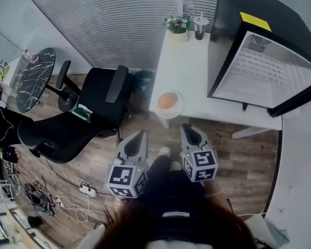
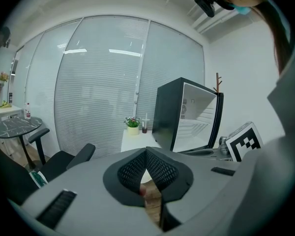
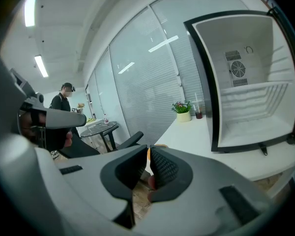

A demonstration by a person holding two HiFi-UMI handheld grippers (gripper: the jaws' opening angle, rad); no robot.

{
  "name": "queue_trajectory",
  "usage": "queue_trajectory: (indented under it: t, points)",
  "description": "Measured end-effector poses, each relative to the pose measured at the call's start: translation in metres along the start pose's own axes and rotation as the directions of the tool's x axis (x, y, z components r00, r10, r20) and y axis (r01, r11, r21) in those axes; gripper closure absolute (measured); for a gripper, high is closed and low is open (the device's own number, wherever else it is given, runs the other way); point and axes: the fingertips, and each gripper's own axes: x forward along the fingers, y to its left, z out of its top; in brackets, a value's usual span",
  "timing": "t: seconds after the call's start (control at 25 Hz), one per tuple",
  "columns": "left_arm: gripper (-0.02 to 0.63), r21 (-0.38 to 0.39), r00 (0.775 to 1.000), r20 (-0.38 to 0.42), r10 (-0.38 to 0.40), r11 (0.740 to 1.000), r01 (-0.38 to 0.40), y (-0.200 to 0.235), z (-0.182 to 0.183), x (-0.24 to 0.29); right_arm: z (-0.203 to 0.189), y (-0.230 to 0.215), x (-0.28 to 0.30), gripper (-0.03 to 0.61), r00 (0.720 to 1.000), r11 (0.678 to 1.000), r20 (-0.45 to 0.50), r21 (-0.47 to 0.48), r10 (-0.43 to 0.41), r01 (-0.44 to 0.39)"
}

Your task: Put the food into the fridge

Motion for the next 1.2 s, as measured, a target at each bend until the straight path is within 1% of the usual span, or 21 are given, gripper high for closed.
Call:
queue_trajectory:
  t: [0.28, 0.36, 0.44, 0.52, 0.72, 0.8, 1.0, 1.2]
  points:
    - [0.614, 0.006, 1.0, -0.019, -0.019, 1.0, 0.019, 0.015, 0.004, 0.015, -0.01, -0.003, 0.021, 0.558, 0.999, 0.998, -0.032, 0.066, -0.006, 0.008]
    - [0.614, 0.01, 0.999, -0.024, -0.024, 1.0, 0.025, 0.019, 0.004, 0.019, -0.012, -0.003, 0.027, 0.538, 0.999, 0.997, -0.037, 0.081, -0.003, 0.006]
    - [0.614, 0.014, 0.999, -0.027, -0.032, 0.999, 0.032, 0.022, 0.005, 0.023, -0.015, -0.003, 0.032, 0.537, 0.999, 0.996, -0.042, 0.091, -0.002, 0.006]
    - [0.614, 0.021, 0.999, -0.028, -0.041, 0.999, 0.042, 0.025, 0.007, 0.026, -0.018, -0.003, 0.037, 0.512, 0.999, 0.995, -0.048, 0.103, -0.003, 0.008]
    - [0.614, 0.036, 0.998, -0.04, -0.057, 0.998, 0.058, 0.033, 0.008, 0.034, -0.028, -0.008, 0.049, 0.502, 0.997, 0.988, -0.073, 0.154, -0.02, 0.031]
    - [0.614, 0.037, 0.997, -0.044, -0.062, 0.997, 0.063, 0.035, 0.008, 0.037, -0.033, -0.01, 0.053, 0.488, 0.996, 0.982, -0.085, 0.186, -0.022, 0.038]
    - [0.614, 0.049, 0.997, -0.048, -0.068, 0.996, 0.07, 0.043, 0.01, 0.04, -0.047, -0.016, 0.064, 0.479, 0.994, 0.963, -0.107, 0.263, -0.035, 0.062]
    - [0.614, 0.057, 0.996, -0.051, -0.07, 0.996, 0.073, 0.051, 0.011, 0.041, -0.06, -0.019, 0.074, 0.462, 0.993, 0.923, -0.114, 0.378, -0.033, 0.074]
